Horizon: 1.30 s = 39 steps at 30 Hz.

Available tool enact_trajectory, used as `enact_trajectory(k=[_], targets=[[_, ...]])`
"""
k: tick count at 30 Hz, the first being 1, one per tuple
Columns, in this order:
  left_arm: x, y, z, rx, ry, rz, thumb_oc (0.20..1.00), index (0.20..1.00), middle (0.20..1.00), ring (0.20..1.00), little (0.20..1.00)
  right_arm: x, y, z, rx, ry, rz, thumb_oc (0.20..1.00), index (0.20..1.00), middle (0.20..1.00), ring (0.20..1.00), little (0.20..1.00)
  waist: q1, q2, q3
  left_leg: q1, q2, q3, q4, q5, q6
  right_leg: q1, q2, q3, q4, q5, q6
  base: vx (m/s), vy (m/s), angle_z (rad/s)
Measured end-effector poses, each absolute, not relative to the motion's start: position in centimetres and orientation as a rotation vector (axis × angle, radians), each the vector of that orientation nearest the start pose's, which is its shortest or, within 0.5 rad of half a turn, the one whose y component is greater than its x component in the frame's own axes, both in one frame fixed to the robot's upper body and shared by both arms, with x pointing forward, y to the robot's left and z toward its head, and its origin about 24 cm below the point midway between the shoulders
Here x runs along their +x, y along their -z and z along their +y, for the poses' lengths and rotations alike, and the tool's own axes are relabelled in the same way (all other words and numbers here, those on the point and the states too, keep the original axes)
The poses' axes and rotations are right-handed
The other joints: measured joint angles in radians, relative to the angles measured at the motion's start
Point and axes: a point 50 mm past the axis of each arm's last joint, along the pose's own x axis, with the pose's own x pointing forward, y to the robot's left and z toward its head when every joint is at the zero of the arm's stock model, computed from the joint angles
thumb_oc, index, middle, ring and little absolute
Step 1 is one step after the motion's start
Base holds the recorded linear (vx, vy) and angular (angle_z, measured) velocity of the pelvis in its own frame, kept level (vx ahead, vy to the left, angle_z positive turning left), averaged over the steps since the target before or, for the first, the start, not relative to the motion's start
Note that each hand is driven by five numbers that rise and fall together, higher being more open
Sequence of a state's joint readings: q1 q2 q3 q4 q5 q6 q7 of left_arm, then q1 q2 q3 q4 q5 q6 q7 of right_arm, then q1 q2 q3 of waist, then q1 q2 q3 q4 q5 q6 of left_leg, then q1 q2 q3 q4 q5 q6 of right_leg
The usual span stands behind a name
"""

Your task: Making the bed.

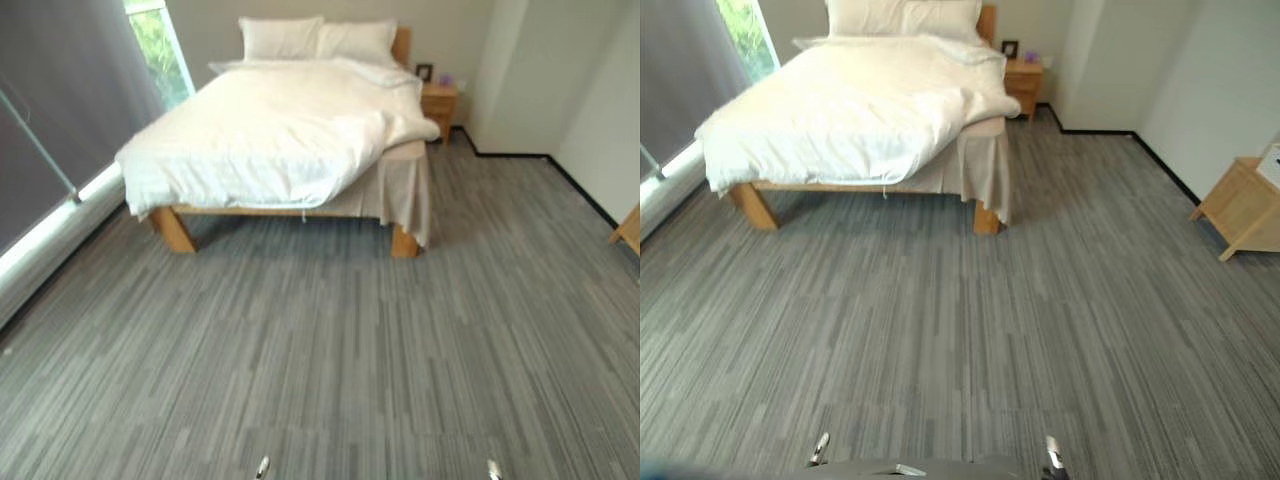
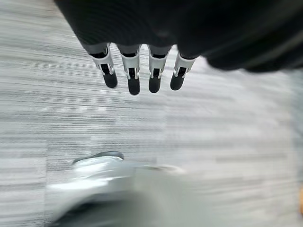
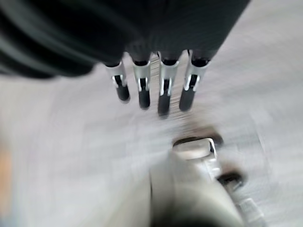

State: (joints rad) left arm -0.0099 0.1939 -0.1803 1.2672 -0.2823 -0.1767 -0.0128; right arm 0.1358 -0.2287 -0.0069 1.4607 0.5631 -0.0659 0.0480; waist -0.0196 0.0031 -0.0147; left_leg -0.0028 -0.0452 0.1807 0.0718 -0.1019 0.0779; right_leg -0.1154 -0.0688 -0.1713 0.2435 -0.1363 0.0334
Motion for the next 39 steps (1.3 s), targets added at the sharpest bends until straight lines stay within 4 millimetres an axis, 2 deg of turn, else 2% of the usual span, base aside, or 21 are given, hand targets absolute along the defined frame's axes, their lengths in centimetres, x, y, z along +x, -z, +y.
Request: enact_trajectory(k=[1,2,4,7,11,13,16,18,19,20,24,30,35,37,39], targets=[[10.5,16.0,21.7,0.05,-0.135,1.067,1.0,1.0,1.0,1.0,1.0,0.4,16.8,-25.0,0.284,0.584,1.341,1.0,1.0,1.0,1.0,1.0,-0.005,0.007,-0.007,0.01,0.004,0.029,-0.02,0.019,0.009,-0.011,-0.006,-0.007,-0.003,0.016,0.003,0.03,0.015,-0.53],[10.4,16.1,21.9,0.057,-0.142,1.094,1.0,1.0,1.0,1.0,1.0,2.0,16.7,-25.3,0.295,0.575,1.283,1.0,1.0,1.0,1.0,1.0,-0.013,-0.002,-0.012,0.016,0.008,0.035,-0.038,0.017,0.007,-0.002,-0.006,-0.022,-0.023,0.037,0.009,0.05,0.02,-0.54],[10.6,16.2,21.3,0.047,-0.122,1.1,1.0,1.0,1.0,1.0,1.0,3.3,16.6,-25.3,0.308,0.559,1.239,1.0,1.0,1.0,1.0,1.0,-0.01,-0.008,-0.016,0.026,0.019,0.03,-0.054,0.025,0.001,0.022,0.003,-0.045,-0.063,0.052,0.008,0.03,0.004,0.01],[10.0,16.3,21.1,0.039,-0.117,1.109,1.0,1.0,1.0,1.0,1.0,5.4,16.4,-25.3,0.327,0.547,1.169,1.0,1.0,1.0,1.0,1.0,-0.003,-0.013,-0.017,0.032,0.027,0.024,-0.054,0.034,-0.002,0.052,0.021,-0.06,-0.126,0.087,-0.02,0.03,-0.003,0.13],[10.2,16.2,21.3,0.026,-0.136,1.103,1.0,1.0,1.0,1.0,1.0,8.5,15.7,-25.6,0.318,0.509,1.077,1.0,1.0,1.0,1.0,1.0,0.005,0.0,-0.015,0.043,0.032,0.012,-0.054,0.034,-0.002,0.088,0.033,-0.069,-0.175,0.105,-0.033,0.02,0.003,0.07],[11.6,15.8,21.4,0.03,-0.125,1.061,1.0,1.0,1.0,1.0,1.0,9.8,15.3,-25.7,0.296,0.478,1.039,1.0,1.0,1.0,1.0,1.0,0.003,0.004,-0.012,0.042,0.032,0.013,-0.054,0.034,-0.002,0.086,0.034,-0.067,-0.176,0.106,-0.033,0.0,0.008,-0.02],[16.6,13.3,21.5,0.029,-0.098,0.838,1.0,1.0,1.0,1.0,1.0,12.5,13.8,-26.3,0.273,0.417,0.892,1.0,1.0,1.0,1.0,1.0,-0.005,0.006,0.006,0.043,0.033,0.024,-0.062,0.034,-0.004,0.085,0.035,-0.056,-0.176,0.108,-0.03,-0.01,0.014,-0.11],[18.4,12.1,21.4,0.04,-0.079,0.754,1.0,1.0,1.0,1.0,1.0,13.3,13.2,-26.4,0.268,0.403,0.844,1.0,1.0,1.0,1.0,1.0,-0.006,0.009,0.011,0.047,0.033,0.028,-0.069,0.036,-0.006,0.086,0.035,-0.053,-0.175,0.109,-0.028,-0.01,0.017,-0.1],[20.6,10.1,21.3,0.049,-0.05,0.634,1.0,1.0,1.0,1.0,1.0,14.7,11.7,-26.3,0.266,0.365,0.738,1.0,1.0,1.0,1.0,1.0,-0.011,0.01,0.025,0.048,0.032,0.032,-0.072,0.036,-0.007,0.083,0.035,-0.049,-0.177,0.109,-0.02,-0.01,0.013,-0.08],[21.7,8.9,21.4,0.056,-0.035,0.567,1.0,1.0,1.0,1.0,1.0,15.3,10.8,-26.1,0.27,0.341,0.673,1.0,1.0,1.0,1.0,1.0,-0.012,0.008,0.033,0.049,0.032,0.033,-0.074,0.039,-0.009,0.083,0.035,-0.048,-0.181,0.113,-0.02,0.0,0.014,-0.06],[23.9,6.1,21.5,0.09,-0.015,0.422,1.0,1.0,1.0,1.0,1.0,17.3,8.7,-26.0,0.248,0.282,0.549,1.0,1.0,1.0,1.0,1.0,-0.029,0.002,0.042,0.06,0.032,0.039,-0.099,0.054,-0.012,0.095,0.041,-0.046,-0.214,0.13,-0.021,0.01,0.01,-0.04],[23.4,6.7,21.2,0.089,-0.001,0.461,1.0,1.0,1.0,1.0,1.0,17.9,8.5,-25.3,0.192,0.217,0.561,1.0,1.0,1.0,1.0,1.0,-0.031,0.002,0.05,0.061,0.03,0.038,-0.115,0.056,-0.011,0.131,0.053,-0.047,-0.304,0.178,-0.023,0.0,0.006,0.0],[22.3,7.1,22.0,0.073,-0.041,0.478,1.0,1.0,1.0,1.0,1.0,18.7,6.9,-24.0,0.213,0.125,0.484,1.0,1.0,1.0,1.0,1.0,-0.031,0.015,0.065,0.075,0.025,0.037,-0.139,0.061,-0.011,0.142,0.054,-0.047,-0.322,0.184,-0.022,-0.02,0.047,-0.01],[22.5,6.8,22.4,0.068,-0.062,0.465,1.0,1.0,1.0,1.0,1.0,19.2,6.7,-23.9,0.211,0.115,0.471,1.0,1.0,1.0,1.0,1.0,-0.024,0.011,0.082,0.07,0.024,0.042,-0.14,0.062,-0.009,0.119,0.052,-0.04,-0.291,0.18,-0.013,-0.1,0.082,-0.14],[22.9,6.2,23.0,0.09,-0.072,0.445,1.0,1.0,1.0,1.0,1.0,20.9,5.8,-23.0,0.201,0.069,0.433,1.0,1.0,1.0,1.0,1.0,-0.022,0.011,0.113,0.041,0.033,0.061,-0.138,0.071,-0.004,0.026,0.045,-0.005,-0.164,0.151,0.021,0.0,0.091,-0.21]])
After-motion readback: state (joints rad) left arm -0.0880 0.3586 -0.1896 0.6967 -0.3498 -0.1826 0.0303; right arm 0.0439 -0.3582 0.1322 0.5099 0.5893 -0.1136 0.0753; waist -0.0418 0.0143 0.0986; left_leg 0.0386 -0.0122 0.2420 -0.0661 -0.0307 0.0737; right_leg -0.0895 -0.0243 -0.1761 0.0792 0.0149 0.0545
